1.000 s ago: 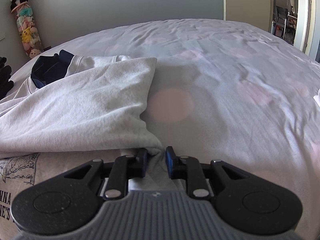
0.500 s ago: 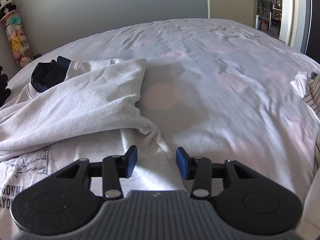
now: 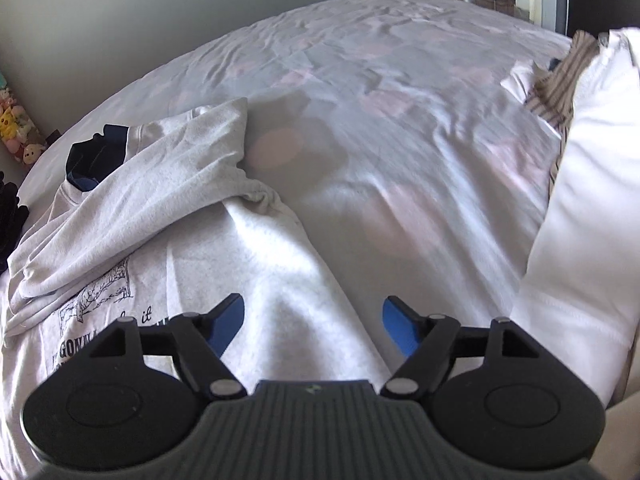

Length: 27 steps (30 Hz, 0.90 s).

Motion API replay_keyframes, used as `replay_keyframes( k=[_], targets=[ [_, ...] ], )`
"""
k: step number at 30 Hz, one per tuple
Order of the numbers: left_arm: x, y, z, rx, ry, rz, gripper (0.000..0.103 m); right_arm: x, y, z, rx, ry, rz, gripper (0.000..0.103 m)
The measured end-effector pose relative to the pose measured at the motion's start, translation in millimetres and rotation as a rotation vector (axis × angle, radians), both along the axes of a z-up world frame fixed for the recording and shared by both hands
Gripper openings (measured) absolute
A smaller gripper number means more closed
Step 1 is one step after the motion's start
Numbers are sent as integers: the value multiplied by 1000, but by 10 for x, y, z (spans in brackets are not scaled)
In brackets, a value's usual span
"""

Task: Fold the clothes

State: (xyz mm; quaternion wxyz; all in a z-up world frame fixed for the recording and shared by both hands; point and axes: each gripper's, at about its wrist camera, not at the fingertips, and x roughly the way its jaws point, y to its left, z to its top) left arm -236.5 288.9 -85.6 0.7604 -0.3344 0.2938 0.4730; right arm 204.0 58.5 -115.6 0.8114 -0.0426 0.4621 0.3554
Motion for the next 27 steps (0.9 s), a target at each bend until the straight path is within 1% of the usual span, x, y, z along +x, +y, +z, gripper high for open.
replay_keyframes(
  k=[3, 5, 8, 12, 14, 16, 21, 25, 27],
  targets=[
    [-73, -22, -26, -36, -22, 1, 82, -1, -69, 13, -36, 18, -26, 84],
    [-109, -41, -64, -65, -22, 4, 88, -11, -77, 1, -62, 30, -19, 85],
    [-170, -66, -126, -102, -18, 18, 88, -39, -62, -36, -105, 43, -1, 85],
    [-241, -52, -211, -168, -72, 25, 88, -79, 11, -105, -172, 55, 42, 85],
    [-266, -30, -301, -223, -103, 30, 89, -85, 45, -142, -205, 64, 58, 85],
    [-279, -17, -374, -258, -100, 43, 89, -85, 68, -188, -231, 82, 73, 85],
    [-333, -11, -429, -292, -131, 77, 90, -106, 132, -261, -287, 101, 113, 85],
    [-303, -11, -437, -294, -114, 68, 90, -162, 188, -304, -320, 102, 165, 86],
    [-269, -6, -433, -293, -94, 60, 90, -184, 181, -295, -310, 94, 176, 82]
  ],
)
